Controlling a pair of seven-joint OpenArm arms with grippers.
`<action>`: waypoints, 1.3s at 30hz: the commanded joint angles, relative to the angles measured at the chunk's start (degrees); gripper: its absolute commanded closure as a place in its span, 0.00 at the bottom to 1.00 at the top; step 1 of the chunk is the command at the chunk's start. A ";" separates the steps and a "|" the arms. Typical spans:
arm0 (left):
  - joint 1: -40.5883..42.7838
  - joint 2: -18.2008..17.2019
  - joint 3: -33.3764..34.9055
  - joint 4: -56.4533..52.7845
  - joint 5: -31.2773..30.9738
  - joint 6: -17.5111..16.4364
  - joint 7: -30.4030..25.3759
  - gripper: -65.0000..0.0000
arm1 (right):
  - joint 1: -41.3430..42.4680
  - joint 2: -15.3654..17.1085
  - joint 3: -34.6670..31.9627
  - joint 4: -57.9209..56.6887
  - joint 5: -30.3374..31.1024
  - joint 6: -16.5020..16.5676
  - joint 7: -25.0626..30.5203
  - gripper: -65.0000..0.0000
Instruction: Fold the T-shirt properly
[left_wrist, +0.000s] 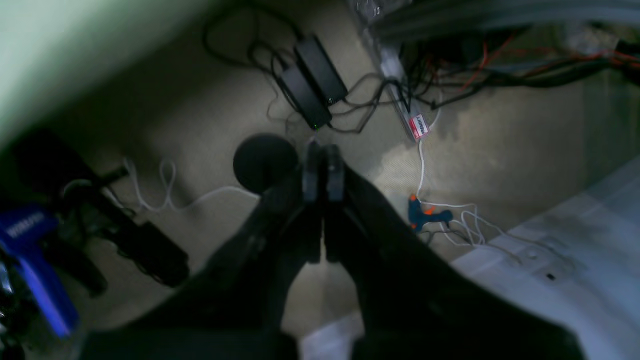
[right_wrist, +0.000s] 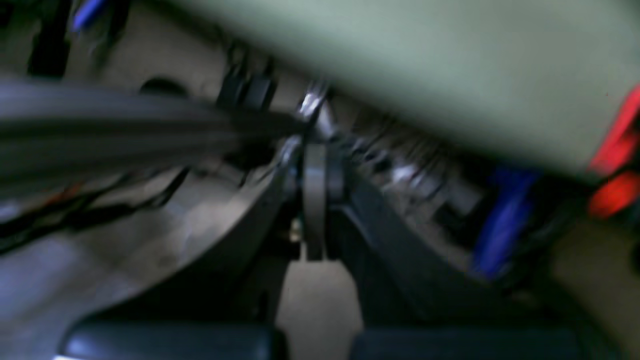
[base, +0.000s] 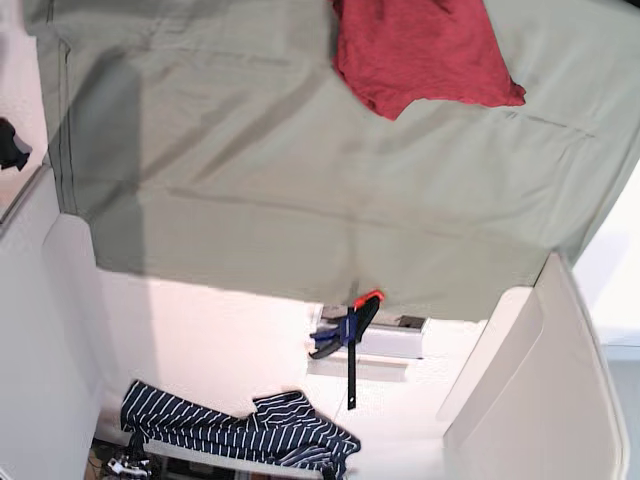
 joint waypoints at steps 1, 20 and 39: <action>1.16 -0.07 -0.52 0.26 -0.42 -0.32 -0.55 1.00 | -1.90 0.46 0.13 -0.07 0.59 0.22 0.42 1.00; -11.80 1.68 31.52 -24.98 23.47 -0.32 -16.76 1.00 | -4.48 0.00 -1.90 -21.64 1.14 0.15 0.09 1.00; -36.70 11.56 38.88 -54.12 26.80 -0.32 -24.79 1.00 | 27.26 -0.33 -18.10 -70.23 -9.55 -3.54 6.95 1.00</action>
